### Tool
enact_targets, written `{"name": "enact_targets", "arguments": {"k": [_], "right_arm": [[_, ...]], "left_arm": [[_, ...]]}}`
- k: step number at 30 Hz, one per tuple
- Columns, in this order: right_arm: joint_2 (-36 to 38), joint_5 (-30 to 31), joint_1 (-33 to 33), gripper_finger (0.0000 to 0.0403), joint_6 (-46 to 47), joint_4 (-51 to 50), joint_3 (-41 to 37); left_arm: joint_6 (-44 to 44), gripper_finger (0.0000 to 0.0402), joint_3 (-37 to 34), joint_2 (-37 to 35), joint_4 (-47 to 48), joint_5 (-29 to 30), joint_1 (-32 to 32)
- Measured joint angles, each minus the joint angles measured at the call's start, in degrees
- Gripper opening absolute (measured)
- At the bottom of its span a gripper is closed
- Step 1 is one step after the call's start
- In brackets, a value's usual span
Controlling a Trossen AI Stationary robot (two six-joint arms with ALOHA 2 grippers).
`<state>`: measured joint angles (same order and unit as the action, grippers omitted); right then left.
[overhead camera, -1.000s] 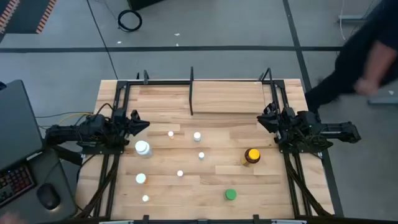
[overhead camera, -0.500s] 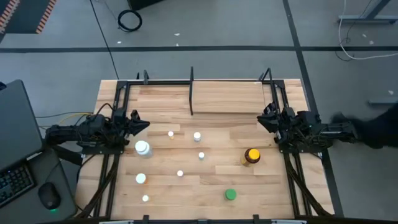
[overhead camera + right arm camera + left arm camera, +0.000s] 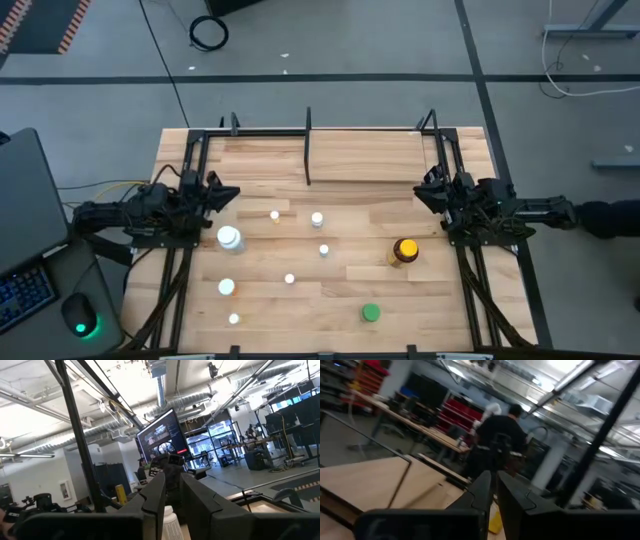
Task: Pick and place medicine bottles onto shelf by color
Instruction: Put the large yellow pill bottle on the shelf
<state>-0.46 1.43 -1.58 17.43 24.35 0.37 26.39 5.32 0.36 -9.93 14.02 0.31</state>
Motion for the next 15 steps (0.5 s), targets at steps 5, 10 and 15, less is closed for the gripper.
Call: {"name": "enact_targets", "arguments": {"k": [5, 10, 15], "right_arm": [[0.0, 0.0, 0.0, 0.0068, 0.0, 0.0, 0.0], [0.0, 0.0, 0.0, 0.0068, 0.0, 0.0, 0.0], [0.0, 0.0, 0.0, 0.0068, 0.0, 0.0, 0.0]], "left_arm": [[2.8, 0.0041, 0.0, 0.0, -1.3, 4.1, 0.7], [-0.3, 0.0042, 0.1, 0.0, -7.5, 2.1, 1.1], [-1.7, 0.0037, 6.5, 2.5, -7.3, 0.8, 1.1]]}}
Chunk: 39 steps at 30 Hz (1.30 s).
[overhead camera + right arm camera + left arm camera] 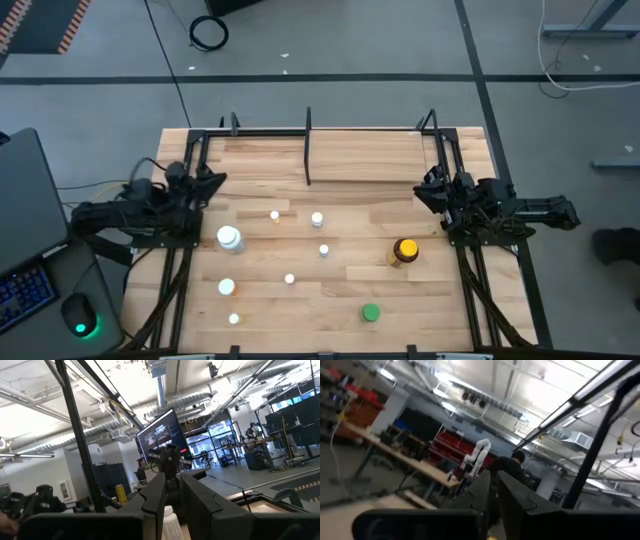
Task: Pick and place medicine bottles onto shelf by color
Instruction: Put the large yellow pill bottle on the shelf
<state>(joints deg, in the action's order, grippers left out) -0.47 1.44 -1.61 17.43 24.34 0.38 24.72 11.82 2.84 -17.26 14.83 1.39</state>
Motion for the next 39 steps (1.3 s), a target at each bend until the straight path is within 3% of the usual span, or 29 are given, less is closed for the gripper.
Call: {"name": "enact_targets", "arguments": {"k": [5, 13, 19, 30, 39], "right_arm": [[0.0, 0.1, 0.0, 0.0068, 0.0, 0.2, 0.0], [0.0, 1.3, -0.1, 0.0068, 2.8, 1.4, 0.0], [-0.8, 2.5, -1.2, 0.0068, 3.0, 1.6, 3.7], [-13.2, 4.4, -3.9, 0.0068, -6.6, -4.7, 24.9], [-33.0, 5.0, -5.8, 0.0068, -4.4, -37.7, 48.4]], "left_arm": [[-6.8, 0.0035, 13.6, 10.5, 5.1, -0.1, 0.0], [-7.1, 0.0043, 41.0, 35.6, 29.1, -0.1, 0.0], [-5.6, 0.0038, 56.9, 47.6, 31.1, -0.2, -0.1], [-4.3, 0.0040, 74.0, 57.1, 27.7, -0.1, -0.1], [-0.1, 0.0033, 77.2, 56.6, 27.7, -0.1, -0.1]]}}
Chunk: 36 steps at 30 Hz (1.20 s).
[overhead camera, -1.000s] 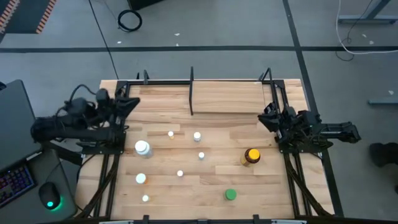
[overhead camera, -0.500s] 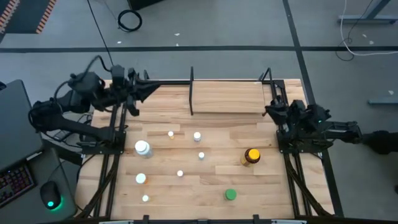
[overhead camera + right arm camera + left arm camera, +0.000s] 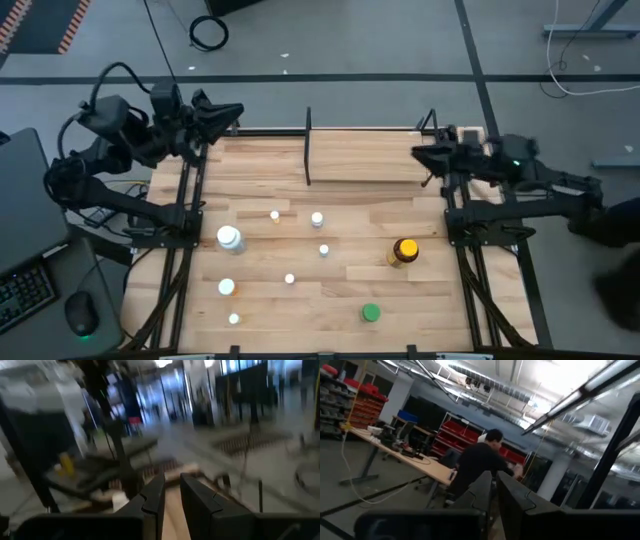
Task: Pick and place medicine bottles onto shelf by color
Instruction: Put the large yellow pill bottle on the shelf
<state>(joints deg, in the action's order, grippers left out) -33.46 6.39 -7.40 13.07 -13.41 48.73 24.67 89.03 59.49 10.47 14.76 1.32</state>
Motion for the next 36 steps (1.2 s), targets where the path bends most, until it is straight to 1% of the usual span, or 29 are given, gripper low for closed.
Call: {"name": "enact_targets", "arguments": {"k": [1, 3, 7, 11, 14, 16, 19, 21, 23, 27, 30, 33, 36], "right_arm": [[-1.8, 0.0, -0.2, 0.0068, 0.6, -2.5, 2.0], [-4.7, 0.0, -0.3, 0.0068, 0.9, -3.7, 4.9], [-8.0, -0.6, -0.3, 0.0068, 5.1, 2.1, 8.4], [-9.4, -0.7, -0.3, 0.0068, 9.6, 7.2, 9.7], [-9.3, -0.7, -0.3, 0.0068, 10.4, 10.4, 9.9], [-9.3, -1.0, -0.3, 0.0068, 10.4, 11.4, 9.9], [-9.7, -1.4, -0.3, 0.0068, 12.1, 11.1, 9.9], [-10.5, -1.7, -0.3, 0.0072, 15.0, 10.3, 9.9], [-11.3, -3.4, -0.3, 0.0083, 19.1, 6.7, 9.9], [-13.7, -9.9, 0.4, 0.0129, 28.0, -2.4, 9.8], [-15.4, -14.8, 1.4, 0.0170, 33.3, -4.3, 9.8], [-17.1, -21.4, 1.2, 0.0206, 36.7, -4.2, 9.8], [-18.9, -24.9, 0.5, 0.0227, 39.1, -4.4, 9.8]], "left_arm": [[0.6, 0.0033, 0.2, 0.0, 0.0, 0.0, 0.0], [2.0, 0.0035, 0.3, 0.0, 0.0, 0.0, 0.0], [6.3, 0.0040, 0.3, 0.0, -0.1, 0.0, 0.0], [6.2, 0.0038, 0.3, 0.2, -0.1, 0.0, 0.0], [5.6, 0.0038, 0.3, 0.1, 0.9, 0.0, 0.0], [4.5, 0.0046, 0.3, 0.1, 2.8, 0.0, 0.0], [4.5, 0.0071, 0.3, 0.1, 8.5, 0.0, 0.0], [4.6, 0.0096, 0.3, 0.1, 12.8, -0.1, 0.0], [4.6, 0.0128, 0.3, 0.1, 16.9, -1.2, 0.0], [2.4, 0.0196, 0.3, 0.1, 23.1, -5.8, 0.0], [-0.1, 0.0238, 0.3, 0.0, 26.2, -9.8, 0.0], [-0.3, 0.0260, 0.3, 0.0, 31.0, -11.5, 0.0], [0.3, 0.0264, 0.3, 0.2, 36.3, -13.0, 0.0]]}}
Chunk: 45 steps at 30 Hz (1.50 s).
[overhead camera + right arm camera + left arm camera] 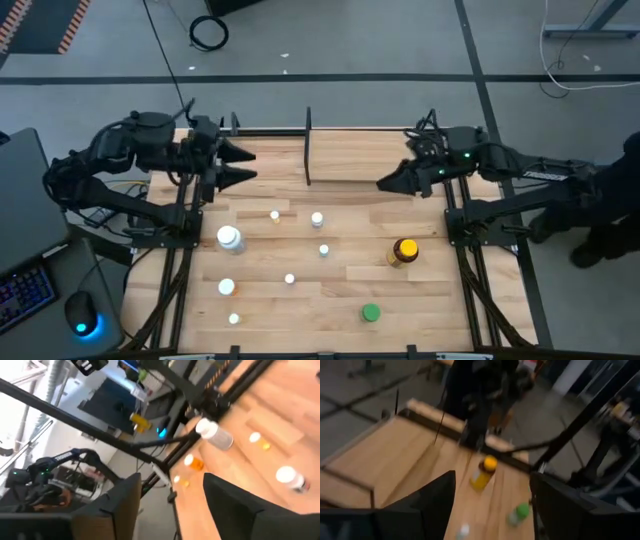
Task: Pick and place medicine bottles onto shelf by color
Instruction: Put the large yellow pill bottle on the shelf
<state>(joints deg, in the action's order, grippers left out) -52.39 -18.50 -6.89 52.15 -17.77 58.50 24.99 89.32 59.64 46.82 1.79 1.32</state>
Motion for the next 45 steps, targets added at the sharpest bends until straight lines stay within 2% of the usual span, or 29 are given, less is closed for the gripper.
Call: {"name": "enact_targets", "arguments": {"k": [5, 9, 13, 17, 19, 22, 27, 32, 35, 40, 45], "right_arm": [[-3.9, -4.2, -1.3, 0.0235, 1.9, 2.7, 0.0], [-6.9, 2.7, -2.7, 0.0234, 3.2, 14.6, 0.0], [-10.1, 5.5, -5.2, 0.0234, 2.3, 26.2, 0.0], [-11.4, 6.4, -8.1, 0.0234, 2.0, 27.3, 0.0], [-11.4, 3.6, -9.7, 0.0235, 0.4, 24.4, 0.0], [-10.3, -1.4, -11.0, 0.0236, -2.8, 14.6, 0.1], [-7.6, -3.0, -9.5, 0.0236, -8.9, -0.2, 0.1], [-4.3, -4.5, -5.5, 0.0236, -11.1, -11.2, 0.1], [-2.2, -5.5, -2.6, 0.0236, -11.5, -17.6, 0.2], [-1.5, -3.6, 2.1, 0.0236, -13.4, -38.3, 4.3], [-2.8, 2.4, 5.6, 0.0236, -13.1, -53.8, 9.6]], "left_arm": [[1.5, 0.0252, 0.0, 0.4, 8.5, -3.4, 0.0], [1.5, 0.0238, 0.0, 0.4, 13.9, -5.6, 0.0], [2.9, 0.0228, 0.0, 0.4, 12.4, -5.8, 0.0], [2.9, 0.0220, 0.0, 0.4, 5.1, -5.8, 0.0], [2.9, 0.0217, 0.0, 0.4, 0.8, -5.8, 0.0], [2.8, 0.0212, 0.0, 0.3, -1.8, -5.7, 0.0], [4.4, 0.0209, 0.0, 0.3, 2.6, -5.6, 0.0], [6.2, 0.0225, 0.0, 0.3, 3.5, -5.1, 0.0], [6.2, 0.0234, 0.0, 0.3, 7.7, -5.1, 0.0], [8.0, 0.0249, 0.0, 0.4, 17.5, -5.1, -0.6], [10.4, 0.0258, 0.0, 0.4, 17.7, -5.1, -0.6]]}}
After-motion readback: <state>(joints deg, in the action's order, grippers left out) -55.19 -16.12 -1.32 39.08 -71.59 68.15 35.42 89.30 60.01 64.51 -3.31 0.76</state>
